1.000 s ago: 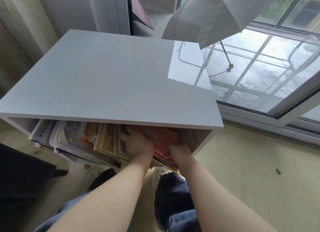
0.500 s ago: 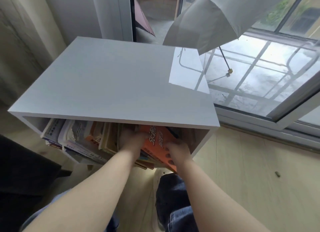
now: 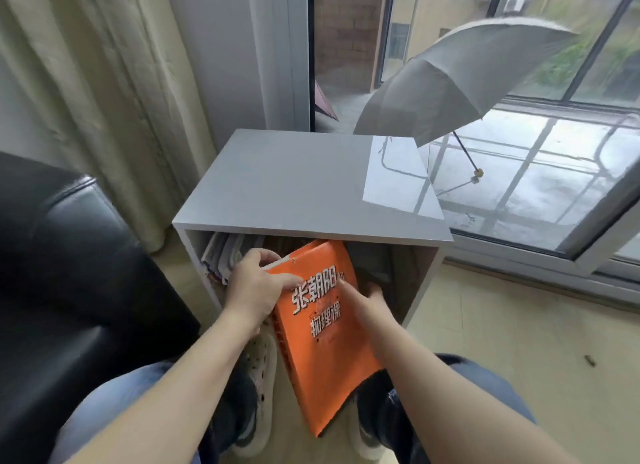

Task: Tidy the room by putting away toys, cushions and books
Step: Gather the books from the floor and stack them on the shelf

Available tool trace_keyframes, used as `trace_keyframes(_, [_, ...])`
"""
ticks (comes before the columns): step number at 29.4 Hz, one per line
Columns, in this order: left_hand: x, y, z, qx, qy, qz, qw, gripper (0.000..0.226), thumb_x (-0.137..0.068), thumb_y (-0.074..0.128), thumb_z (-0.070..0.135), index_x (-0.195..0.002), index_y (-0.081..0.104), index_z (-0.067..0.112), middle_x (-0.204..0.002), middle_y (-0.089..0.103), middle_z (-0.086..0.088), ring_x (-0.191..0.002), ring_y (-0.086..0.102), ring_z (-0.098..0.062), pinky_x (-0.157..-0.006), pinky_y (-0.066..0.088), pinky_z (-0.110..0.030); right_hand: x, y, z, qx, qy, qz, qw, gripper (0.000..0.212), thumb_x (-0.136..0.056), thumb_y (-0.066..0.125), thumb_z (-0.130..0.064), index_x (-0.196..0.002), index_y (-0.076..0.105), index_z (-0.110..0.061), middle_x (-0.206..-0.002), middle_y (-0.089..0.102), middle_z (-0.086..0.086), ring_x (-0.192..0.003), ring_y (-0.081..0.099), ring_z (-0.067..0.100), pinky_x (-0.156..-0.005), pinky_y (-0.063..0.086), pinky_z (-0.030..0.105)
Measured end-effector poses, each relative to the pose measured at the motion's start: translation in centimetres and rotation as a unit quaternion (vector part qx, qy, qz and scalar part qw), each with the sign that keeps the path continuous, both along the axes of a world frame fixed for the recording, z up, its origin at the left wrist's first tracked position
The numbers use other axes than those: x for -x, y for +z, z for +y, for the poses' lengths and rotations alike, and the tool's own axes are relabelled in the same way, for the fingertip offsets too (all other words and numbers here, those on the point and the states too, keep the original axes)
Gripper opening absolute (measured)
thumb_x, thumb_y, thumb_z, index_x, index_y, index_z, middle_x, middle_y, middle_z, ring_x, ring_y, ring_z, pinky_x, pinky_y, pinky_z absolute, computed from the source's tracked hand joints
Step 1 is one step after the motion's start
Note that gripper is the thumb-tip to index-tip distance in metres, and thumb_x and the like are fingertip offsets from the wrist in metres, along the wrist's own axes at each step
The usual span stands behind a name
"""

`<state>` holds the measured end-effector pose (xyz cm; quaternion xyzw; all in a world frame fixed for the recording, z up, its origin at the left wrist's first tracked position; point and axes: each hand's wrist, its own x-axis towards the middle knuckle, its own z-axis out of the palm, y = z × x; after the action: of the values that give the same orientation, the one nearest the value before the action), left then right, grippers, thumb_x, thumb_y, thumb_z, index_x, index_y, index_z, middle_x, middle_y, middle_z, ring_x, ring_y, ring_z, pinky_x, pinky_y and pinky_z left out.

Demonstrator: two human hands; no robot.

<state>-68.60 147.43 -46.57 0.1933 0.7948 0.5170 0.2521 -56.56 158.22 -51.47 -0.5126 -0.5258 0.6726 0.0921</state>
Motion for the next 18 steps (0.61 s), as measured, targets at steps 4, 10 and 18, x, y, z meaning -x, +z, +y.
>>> trace_keyframes(4, [-0.3, 3.5, -2.5, -0.101, 0.038, -0.071, 0.992, 0.028, -0.074, 0.073, 0.007, -0.095, 0.057, 0.014, -0.091, 0.067, -0.011, -0.077, 0.068, -0.027, -0.059, 0.055, -0.032, -0.2, 1.2, -2.9, 0.034, 0.036, 0.027, 0.998, 0.109, -0.065, 0.067, -0.068, -0.148, 0.024, -0.013, -0.146, 0.041, 0.013, -0.131, 0.043, 0.034, -0.109, 0.033, 0.051])
trace_keyframes(10, [1.9, 9.7, -3.0, -0.212, 0.052, -0.14, 0.966, 0.033, -0.078, 0.068, 0.009, -0.108, 0.055, 0.008, -0.093, 0.069, -0.016, -0.079, 0.069, -0.032, -0.066, 0.058, -0.04, -0.7, 6.7, -2.5, -0.031, 0.105, 0.127, 0.986, 0.052, -0.078, 0.066, -0.052, -0.112, 0.063, -0.014, -0.095, 0.074, 0.006, -0.085, 0.072, 0.024, -0.075, 0.058, 0.039])
trace_keyframes(18, [1.4, 10.0, 3.8, 0.115, -0.121, 0.286, 0.944, 0.069, -0.08, 0.068, 0.035, -0.14, 0.036, 0.025, -0.142, 0.04, -0.008, -0.129, 0.041, -0.029, -0.107, 0.036, -0.038, 2.7, 10.7, 1.4, -0.096, -0.08, 0.143, 0.982, 0.037, -0.089, 0.057, -0.046, -0.103, 0.056, -0.011, -0.109, 0.066, 0.013, -0.097, 0.066, 0.033, -0.088, 0.053, 0.05])
